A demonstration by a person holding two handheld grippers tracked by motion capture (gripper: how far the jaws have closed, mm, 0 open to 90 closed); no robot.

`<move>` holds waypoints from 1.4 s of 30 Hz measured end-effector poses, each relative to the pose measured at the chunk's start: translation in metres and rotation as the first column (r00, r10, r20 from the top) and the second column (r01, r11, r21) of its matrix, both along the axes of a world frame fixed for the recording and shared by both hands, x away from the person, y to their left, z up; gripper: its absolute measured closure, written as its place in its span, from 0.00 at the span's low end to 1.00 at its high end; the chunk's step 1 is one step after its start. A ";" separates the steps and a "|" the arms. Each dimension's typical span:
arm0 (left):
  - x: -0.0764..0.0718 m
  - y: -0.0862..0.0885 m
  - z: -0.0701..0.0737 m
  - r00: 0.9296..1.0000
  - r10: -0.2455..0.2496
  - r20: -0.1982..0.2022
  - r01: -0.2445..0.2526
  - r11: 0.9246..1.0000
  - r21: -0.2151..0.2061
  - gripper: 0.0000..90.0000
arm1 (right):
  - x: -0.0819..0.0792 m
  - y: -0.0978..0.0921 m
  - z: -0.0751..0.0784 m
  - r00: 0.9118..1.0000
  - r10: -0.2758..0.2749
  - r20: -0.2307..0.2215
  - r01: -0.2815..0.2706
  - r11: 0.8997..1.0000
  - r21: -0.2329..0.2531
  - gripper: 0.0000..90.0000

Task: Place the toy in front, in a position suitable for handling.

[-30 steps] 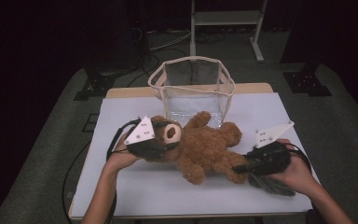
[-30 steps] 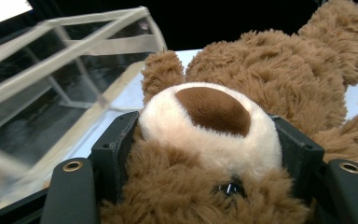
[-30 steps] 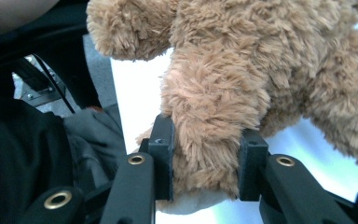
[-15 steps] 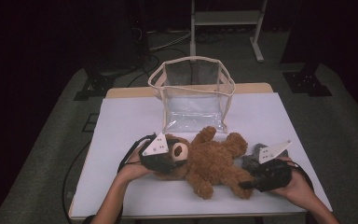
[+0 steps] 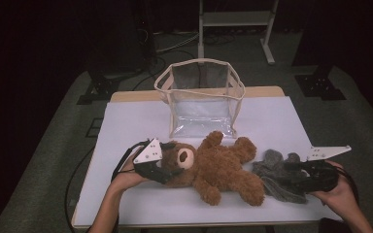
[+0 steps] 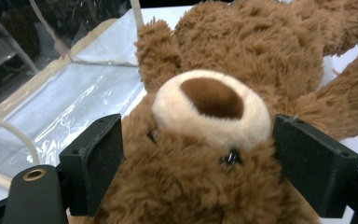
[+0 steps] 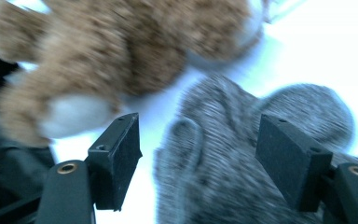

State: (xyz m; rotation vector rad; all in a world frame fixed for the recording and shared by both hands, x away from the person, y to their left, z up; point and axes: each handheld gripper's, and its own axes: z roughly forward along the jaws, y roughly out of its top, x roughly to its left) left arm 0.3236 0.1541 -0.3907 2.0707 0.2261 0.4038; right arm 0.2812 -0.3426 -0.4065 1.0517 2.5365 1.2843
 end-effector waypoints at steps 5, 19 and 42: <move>0.002 0.002 -0.004 0.999 0.010 -0.031 -0.010 1.000 -0.007 0.16 | 0.006 0.004 -0.011 1.000 -0.005 -0.018 0.004 0.999 -0.052 0.39; -0.001 0.000 -0.009 0.999 0.008 -0.050 -0.007 1.000 0.012 0.12 | 0.025 0.028 -0.044 1.000 -0.002 -0.023 0.000 0.994 -0.109 0.36; 0.000 -0.001 -0.014 0.995 -0.005 -0.099 0.006 1.000 0.008 0.14 | 0.019 0.008 -0.041 0.996 -0.074 -0.057 0.069 0.993 -0.096 0.80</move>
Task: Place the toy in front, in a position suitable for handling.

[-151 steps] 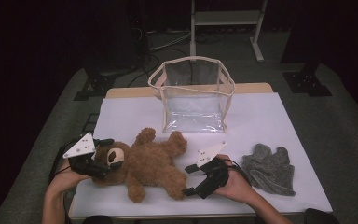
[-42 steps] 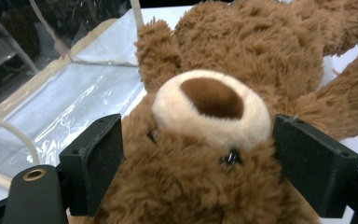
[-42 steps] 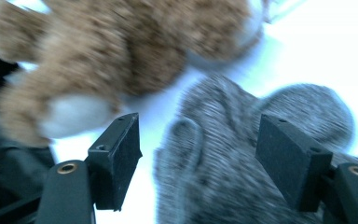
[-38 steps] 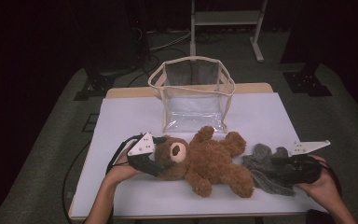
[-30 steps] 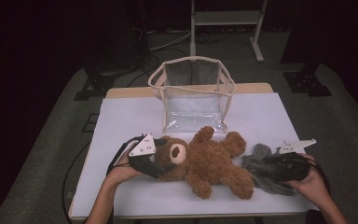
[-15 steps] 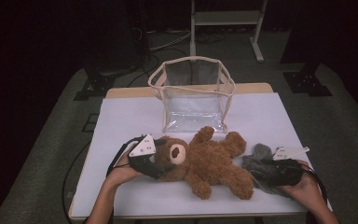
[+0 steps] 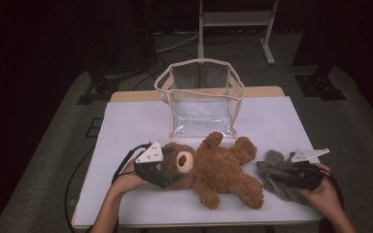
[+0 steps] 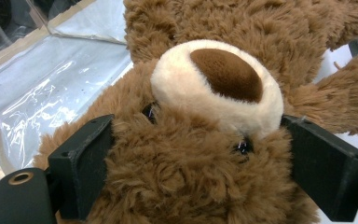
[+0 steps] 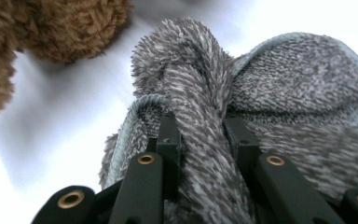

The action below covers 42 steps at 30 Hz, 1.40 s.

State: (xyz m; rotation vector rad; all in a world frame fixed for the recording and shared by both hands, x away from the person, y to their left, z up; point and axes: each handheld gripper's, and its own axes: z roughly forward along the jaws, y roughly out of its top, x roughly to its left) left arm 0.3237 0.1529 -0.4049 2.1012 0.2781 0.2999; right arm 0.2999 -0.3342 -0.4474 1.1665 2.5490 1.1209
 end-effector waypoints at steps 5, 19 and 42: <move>0.000 -0.001 0.001 1.000 0.003 0.002 -0.003 1.000 0.007 0.14 | -0.005 -0.015 0.009 0.999 -0.039 0.001 0.039 0.999 0.017 0.80; 0.002 -0.006 0.003 1.000 -0.001 0.006 0.001 1.000 0.023 0.14 | 0.003 0.087 0.102 0.945 0.243 0.219 -0.275 0.952 0.132 0.77; 0.005 0.001 0.000 1.000 -0.006 -0.016 0.006 1.000 0.004 0.14 | 0.010 0.109 0.067 0.934 0.294 0.206 -0.321 0.940 0.115 0.73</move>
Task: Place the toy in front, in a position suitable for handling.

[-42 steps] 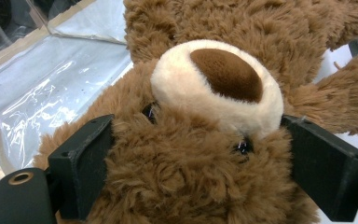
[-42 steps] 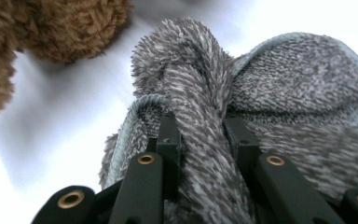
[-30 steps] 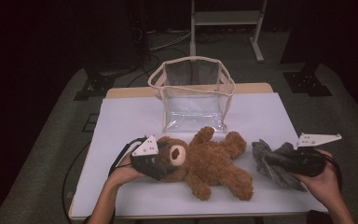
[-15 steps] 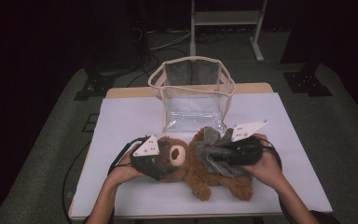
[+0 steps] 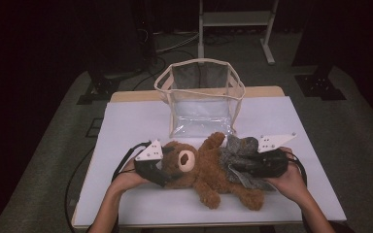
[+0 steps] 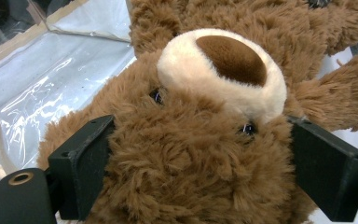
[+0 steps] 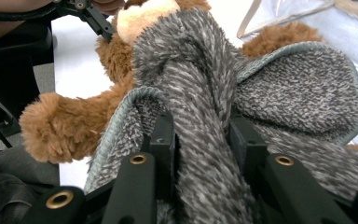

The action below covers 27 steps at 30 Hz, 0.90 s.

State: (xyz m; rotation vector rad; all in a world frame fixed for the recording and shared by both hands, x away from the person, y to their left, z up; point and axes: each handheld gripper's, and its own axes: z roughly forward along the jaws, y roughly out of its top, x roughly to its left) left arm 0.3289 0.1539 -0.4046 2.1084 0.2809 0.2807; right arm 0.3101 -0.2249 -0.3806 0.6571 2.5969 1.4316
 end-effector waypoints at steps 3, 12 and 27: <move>0.000 0.000 -0.001 1.000 -0.002 -0.004 0.002 1.000 -0.003 0.14 | 0.001 0.000 -0.003 1.000 0.005 -0.017 -0.005 1.000 0.020 0.71; -0.001 0.001 -0.003 1.000 -0.023 0.016 0.023 1.000 0.006 0.15 | -0.015 -0.010 -0.016 0.999 -0.047 -0.025 0.048 0.997 0.067 0.71; 0.003 0.007 -0.010 1.000 -0.014 -0.017 0.013 0.998 -0.061 0.15 | -0.025 -0.019 -0.031 0.990 -0.130 -0.059 0.135 0.987 0.083 0.74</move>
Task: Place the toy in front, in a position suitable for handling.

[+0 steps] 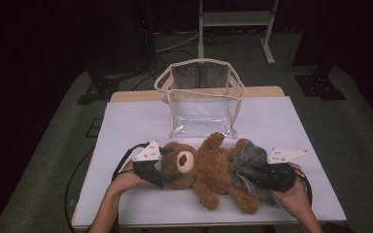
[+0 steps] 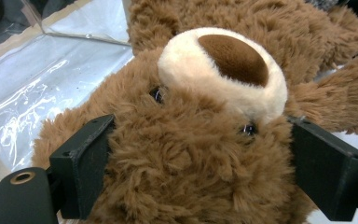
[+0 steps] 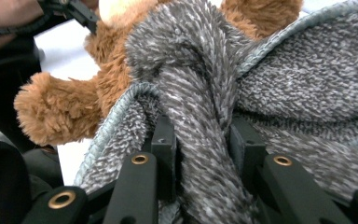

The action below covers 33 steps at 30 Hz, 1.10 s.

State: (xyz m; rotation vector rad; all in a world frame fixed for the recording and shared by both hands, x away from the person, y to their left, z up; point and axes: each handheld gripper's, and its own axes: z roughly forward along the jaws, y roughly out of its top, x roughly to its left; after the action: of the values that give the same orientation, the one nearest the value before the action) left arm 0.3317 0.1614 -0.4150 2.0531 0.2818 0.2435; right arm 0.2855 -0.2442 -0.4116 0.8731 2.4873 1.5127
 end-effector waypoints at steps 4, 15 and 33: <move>0.001 0.002 -0.002 1.000 0.007 -0.007 -0.008 1.000 -0.013 0.15 | 0.014 -0.001 -0.005 0.999 0.016 -0.028 -0.014 0.999 0.043 0.74; 0.002 0.003 -0.004 1.000 -0.001 0.026 0.001 1.000 -0.011 0.20 | 0.028 0.005 0.002 0.999 -0.040 -0.019 0.040 0.999 0.021 0.77; 0.006 -0.002 0.001 1.000 -0.005 0.028 0.003 0.998 0.060 0.20 | 0.023 -0.001 0.005 0.997 0.045 -0.068 -0.039 0.995 0.093 0.79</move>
State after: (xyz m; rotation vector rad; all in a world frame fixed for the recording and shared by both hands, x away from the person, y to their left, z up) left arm 0.3375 0.1590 -0.4140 2.1072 0.2557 0.2817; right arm 0.3090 -0.2451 -0.4067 0.9082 2.5174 1.6495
